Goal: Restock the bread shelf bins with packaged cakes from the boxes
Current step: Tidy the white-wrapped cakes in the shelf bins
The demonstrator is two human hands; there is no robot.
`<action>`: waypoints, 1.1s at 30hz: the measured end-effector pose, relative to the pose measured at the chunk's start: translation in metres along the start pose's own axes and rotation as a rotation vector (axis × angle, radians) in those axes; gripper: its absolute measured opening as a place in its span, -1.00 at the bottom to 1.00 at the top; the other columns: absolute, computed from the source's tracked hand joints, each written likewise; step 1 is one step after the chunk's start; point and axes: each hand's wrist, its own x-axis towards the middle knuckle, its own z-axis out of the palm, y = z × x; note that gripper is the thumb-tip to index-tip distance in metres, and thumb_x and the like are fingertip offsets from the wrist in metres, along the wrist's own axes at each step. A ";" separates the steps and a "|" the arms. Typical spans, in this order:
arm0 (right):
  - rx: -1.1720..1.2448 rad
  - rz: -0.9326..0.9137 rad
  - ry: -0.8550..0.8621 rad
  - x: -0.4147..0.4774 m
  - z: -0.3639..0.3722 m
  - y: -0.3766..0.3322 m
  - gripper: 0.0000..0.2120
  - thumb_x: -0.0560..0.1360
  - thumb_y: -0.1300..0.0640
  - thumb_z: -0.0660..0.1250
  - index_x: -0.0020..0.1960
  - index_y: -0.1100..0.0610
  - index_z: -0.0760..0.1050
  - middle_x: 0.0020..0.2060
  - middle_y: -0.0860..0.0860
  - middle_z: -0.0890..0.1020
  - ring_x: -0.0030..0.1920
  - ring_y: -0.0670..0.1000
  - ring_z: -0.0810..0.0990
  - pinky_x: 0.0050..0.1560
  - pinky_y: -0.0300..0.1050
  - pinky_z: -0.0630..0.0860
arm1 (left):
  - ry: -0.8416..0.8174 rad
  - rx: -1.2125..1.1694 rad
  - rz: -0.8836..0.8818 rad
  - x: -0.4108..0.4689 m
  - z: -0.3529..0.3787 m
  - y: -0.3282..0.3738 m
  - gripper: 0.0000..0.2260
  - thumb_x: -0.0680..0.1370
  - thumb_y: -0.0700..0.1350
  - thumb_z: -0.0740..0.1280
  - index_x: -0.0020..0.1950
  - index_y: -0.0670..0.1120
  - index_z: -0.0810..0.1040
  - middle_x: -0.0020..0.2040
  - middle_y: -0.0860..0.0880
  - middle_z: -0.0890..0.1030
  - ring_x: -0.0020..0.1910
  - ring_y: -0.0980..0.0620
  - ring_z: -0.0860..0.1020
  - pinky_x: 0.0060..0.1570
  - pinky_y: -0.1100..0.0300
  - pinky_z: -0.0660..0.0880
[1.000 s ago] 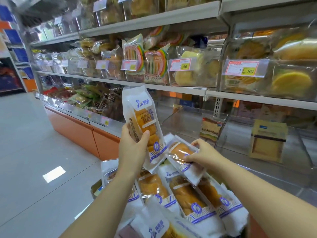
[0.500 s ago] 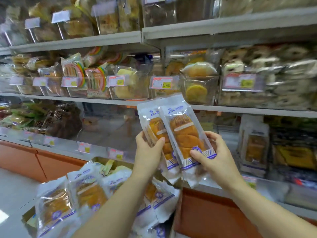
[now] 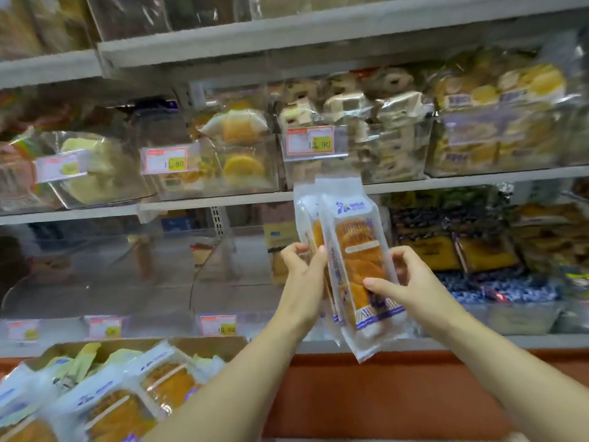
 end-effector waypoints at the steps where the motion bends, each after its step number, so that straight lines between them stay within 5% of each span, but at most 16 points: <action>1: -0.009 0.004 0.007 0.004 -0.008 0.005 -0.62 0.38 0.06 0.50 0.09 0.02 0.40 -0.07 0.00 0.64 -0.05 -0.04 0.64 0.02 -0.04 0.58 | -0.034 -0.018 0.012 0.004 0.010 0.002 -0.61 0.47 0.30 0.25 0.11 0.14 0.17 0.20 -0.02 0.46 0.15 0.05 0.52 0.21 -0.02 0.47; 4: -0.041 -0.034 0.033 0.015 -0.026 0.018 -0.62 0.38 0.11 0.51 0.08 0.04 0.39 -0.07 0.00 0.65 -0.07 -0.10 0.64 0.02 -0.06 0.58 | -0.124 0.074 0.048 0.021 0.033 0.002 -0.38 0.40 0.26 0.42 0.21 0.07 0.11 0.24 0.00 0.42 0.14 0.16 0.49 0.17 0.13 0.49; 7: -0.075 -0.085 0.067 0.029 -0.036 0.027 -0.62 0.39 0.18 0.50 0.07 0.09 0.35 -0.11 -0.03 0.62 -0.14 -0.19 0.61 -0.10 -0.23 0.57 | -0.172 0.162 0.127 0.044 0.046 -0.008 -0.48 0.47 -0.09 0.45 0.18 0.08 0.12 0.16 0.05 0.41 0.02 0.30 0.50 -0.05 0.34 0.51; 11: -0.146 -0.125 0.093 0.055 -0.041 0.042 -0.61 0.38 0.16 0.51 0.04 0.09 0.34 -0.15 -0.05 0.59 -0.15 -0.17 0.61 -0.14 -0.12 0.59 | -0.195 0.219 0.220 0.074 0.055 -0.019 -0.37 0.37 -0.07 0.52 0.25 0.11 0.19 0.24 -0.05 0.46 0.21 0.10 0.52 0.13 0.10 0.55; 13: -0.249 -0.118 0.105 0.068 -0.041 0.054 -0.60 0.36 0.14 0.52 0.01 0.07 0.34 -0.15 -0.06 0.58 -0.12 -0.12 0.59 -0.16 -0.13 0.56 | -0.218 0.222 0.210 0.086 0.060 -0.031 -0.27 0.32 0.00 0.53 0.36 -0.13 0.24 0.26 -0.14 0.47 0.24 0.03 0.53 0.14 -0.02 0.55; 17: -0.561 -0.061 0.133 0.081 -0.035 0.078 -0.55 0.29 -0.02 0.51 0.00 -0.02 0.30 -0.06 -0.04 0.46 0.10 0.08 0.42 0.09 0.01 0.38 | -0.205 0.214 0.091 0.100 0.069 -0.057 -0.27 0.21 -0.08 0.41 0.30 -0.31 0.27 0.09 -0.09 0.59 0.02 0.24 0.59 -0.06 0.36 0.54; 20: -0.693 0.048 0.173 0.079 -0.036 0.083 -0.53 0.31 -0.12 0.50 0.01 -0.03 0.28 -0.03 -0.01 0.42 0.22 0.13 0.31 0.29 0.10 0.26 | -0.240 0.285 0.016 0.108 0.075 -0.072 -0.46 0.42 -0.28 0.38 0.28 -0.08 0.17 0.05 0.02 0.55 -0.09 0.25 0.56 -0.26 0.50 0.45; 23: -0.726 0.051 0.162 0.075 -0.040 0.087 -0.59 0.37 -0.10 0.47 -0.02 0.01 0.28 -0.16 -0.17 0.30 0.20 0.06 0.29 0.33 0.14 0.22 | -0.311 0.392 -0.047 0.115 0.079 -0.091 -0.47 0.48 -0.24 0.37 0.32 -0.01 0.15 0.16 0.03 0.52 0.11 0.09 0.54 -0.05 0.34 0.46; 26: -0.683 0.005 0.198 0.076 -0.040 0.100 -0.61 0.40 -0.02 0.47 0.09 0.01 0.35 -0.04 -0.08 0.41 0.20 0.09 0.36 0.27 0.11 0.32 | -0.313 0.432 -0.062 0.119 0.083 -0.098 -0.48 0.52 -0.19 0.35 0.40 0.02 0.21 0.24 0.09 0.48 0.21 0.08 0.50 0.12 0.13 0.48; 30: -0.569 -0.008 0.276 0.077 -0.039 0.113 -0.56 0.42 0.08 0.46 0.22 0.03 0.37 0.12 0.02 0.53 0.19 0.06 0.46 0.09 -0.06 0.44 | -0.406 0.553 -0.078 0.122 0.087 -0.095 -0.58 0.58 -0.20 0.30 0.39 -0.02 0.27 0.09 0.09 0.37 0.13 0.14 0.39 0.18 0.16 0.42; 33: -0.582 0.001 0.241 0.074 -0.039 0.117 -0.51 0.44 0.07 0.46 0.29 0.01 0.34 0.20 -0.04 0.53 0.20 0.02 0.50 0.06 -0.11 0.48 | -0.470 0.651 -0.093 0.124 0.094 -0.097 -0.53 0.53 -0.20 0.37 0.38 -0.06 0.28 0.20 0.01 0.49 0.20 0.02 0.49 0.24 0.07 0.46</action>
